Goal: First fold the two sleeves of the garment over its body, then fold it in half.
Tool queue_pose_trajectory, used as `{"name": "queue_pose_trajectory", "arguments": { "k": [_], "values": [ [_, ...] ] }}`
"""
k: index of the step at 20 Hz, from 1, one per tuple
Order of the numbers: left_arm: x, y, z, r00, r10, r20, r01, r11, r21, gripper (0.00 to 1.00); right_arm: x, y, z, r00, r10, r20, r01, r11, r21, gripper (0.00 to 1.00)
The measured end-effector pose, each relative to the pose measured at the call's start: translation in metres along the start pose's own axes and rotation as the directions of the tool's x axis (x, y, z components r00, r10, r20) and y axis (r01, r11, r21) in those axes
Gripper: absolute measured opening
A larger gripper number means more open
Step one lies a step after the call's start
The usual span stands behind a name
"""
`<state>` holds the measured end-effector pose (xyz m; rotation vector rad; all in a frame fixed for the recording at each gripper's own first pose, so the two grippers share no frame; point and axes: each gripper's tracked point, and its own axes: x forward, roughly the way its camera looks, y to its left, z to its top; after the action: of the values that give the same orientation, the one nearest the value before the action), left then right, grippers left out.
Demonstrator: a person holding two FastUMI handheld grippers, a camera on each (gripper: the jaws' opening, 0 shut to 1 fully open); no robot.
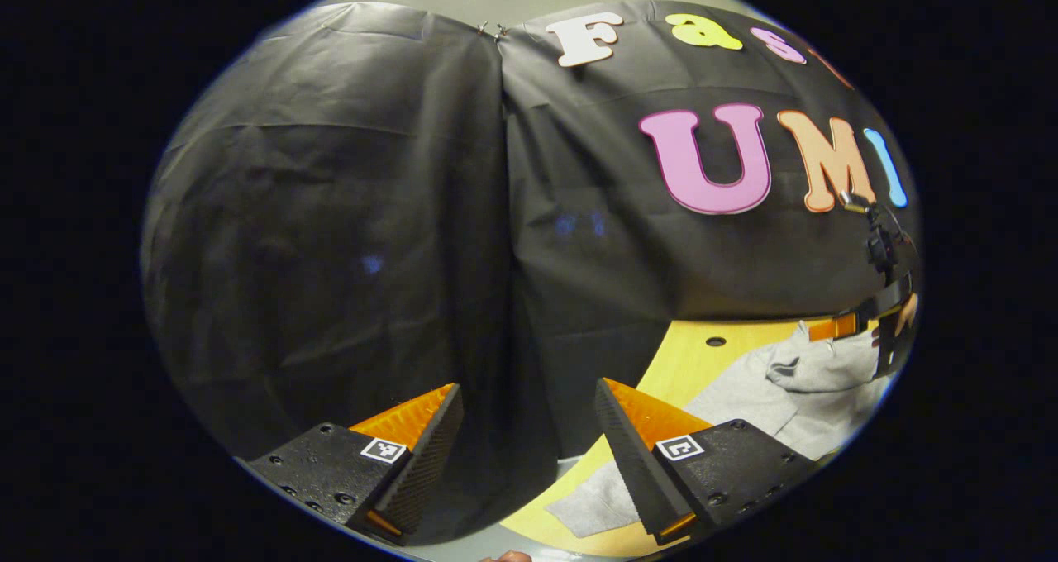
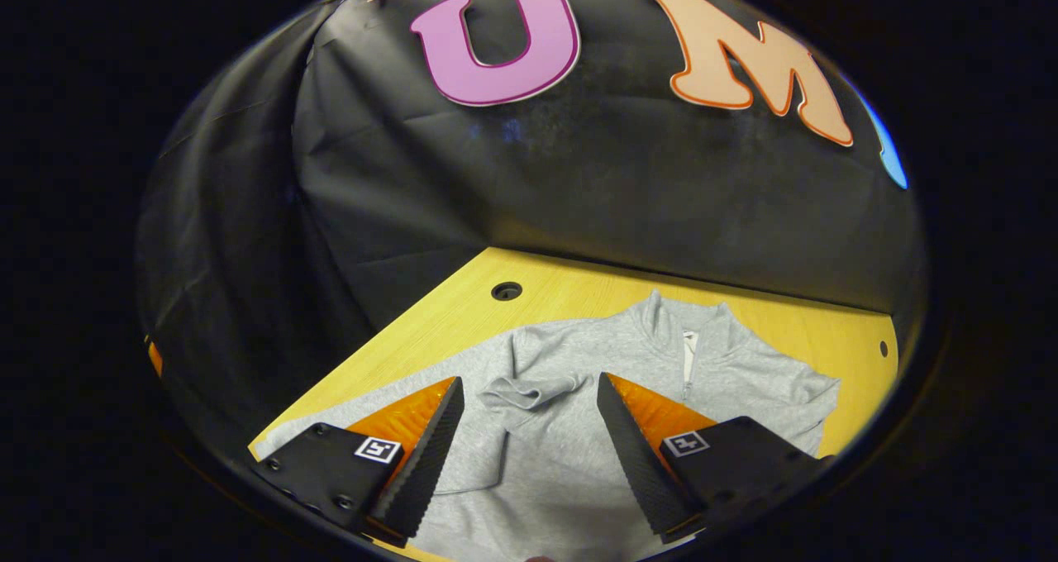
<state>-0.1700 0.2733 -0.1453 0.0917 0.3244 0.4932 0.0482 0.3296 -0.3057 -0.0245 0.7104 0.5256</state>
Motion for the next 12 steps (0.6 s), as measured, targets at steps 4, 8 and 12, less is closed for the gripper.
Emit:
{"name": "queue_pose_trajectory", "arguments": {
  "k": [4, 8, 12],
  "values": [
    [0.009, -0.012, -0.047, 0.993, -0.051, -0.111, 0.047, 0.998, -0.035, 0.96, -0.022, -0.02, 0.019, 0.995, -0.053, 0.087, 0.057, 0.997, -0.045, 0.96],
    [0.019, -0.026, -0.097, 0.968, -0.102, -0.23, 0.086, 0.993, -0.079, 0.94, -0.049, -0.033, 0.032, 0.986, -0.081, 0.147, 0.092, 0.993, -0.069, 0.99],
    [0.024, -0.041, -0.144, 0.929, -0.14, -0.344, 0.104, 0.987, -0.123, 0.94, -0.067, -0.049, 0.038, 0.98, -0.108, 0.17, 0.123, 0.989, -0.081, 0.99]
  ]
}}
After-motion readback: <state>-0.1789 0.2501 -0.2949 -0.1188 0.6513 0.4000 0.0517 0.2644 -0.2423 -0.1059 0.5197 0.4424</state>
